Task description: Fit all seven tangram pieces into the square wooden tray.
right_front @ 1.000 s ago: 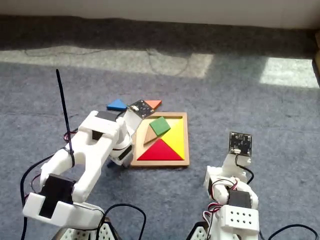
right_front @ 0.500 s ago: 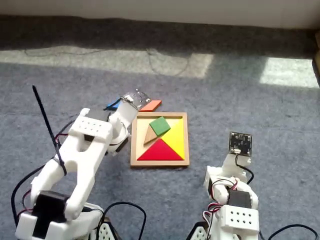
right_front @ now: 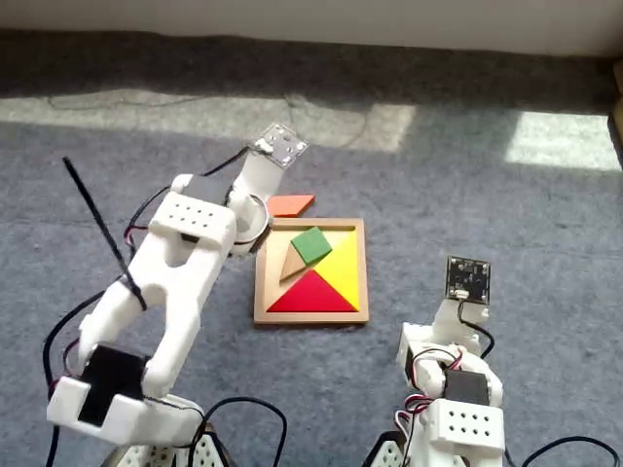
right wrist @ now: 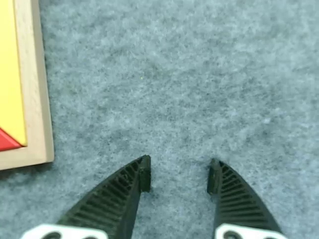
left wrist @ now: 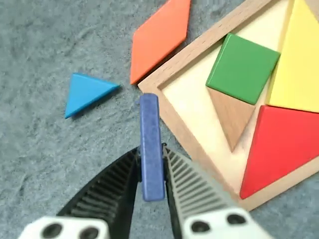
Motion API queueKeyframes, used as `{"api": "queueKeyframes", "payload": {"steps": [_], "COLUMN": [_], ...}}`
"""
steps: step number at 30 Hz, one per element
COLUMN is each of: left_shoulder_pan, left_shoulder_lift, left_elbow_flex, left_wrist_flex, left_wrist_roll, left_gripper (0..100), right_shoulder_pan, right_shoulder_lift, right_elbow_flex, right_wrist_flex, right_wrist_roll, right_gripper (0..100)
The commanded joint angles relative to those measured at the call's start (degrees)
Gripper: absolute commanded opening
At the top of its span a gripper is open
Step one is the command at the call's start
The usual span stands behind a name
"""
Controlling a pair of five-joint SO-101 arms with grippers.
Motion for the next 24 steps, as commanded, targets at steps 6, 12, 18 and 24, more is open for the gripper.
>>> {"api": "queueKeyframes", "payload": {"steps": [6, 12, 18, 24], "left_shoulder_pan": [4.6, 5.3, 6.7, 8.5], "left_shoulder_lift": [13.3, 20.6, 25.4, 26.1], "left_elbow_flex": [-17.6, -25.3, -28.4, -28.4], "left_wrist_flex": [7.6, 11.1, 11.2, 11.0], "left_wrist_roll": [0.4, 0.3, 0.3, 0.3], "left_gripper": [1, 1, 1, 1], "right_shoulder_pan": [1.3, 1.3, 1.3, 1.3], "right_shoulder_lift": [0.0, 0.0, 0.0, 0.0], "right_elbow_flex": [0.9, 0.9, 0.9, 0.9], "right_wrist_flex": [-1.5, -1.5, -1.5, -1.5], "right_wrist_roll": [0.5, 0.5, 0.5, 0.5], "right_gripper": [20.2, 20.2, 20.2, 20.2]}}
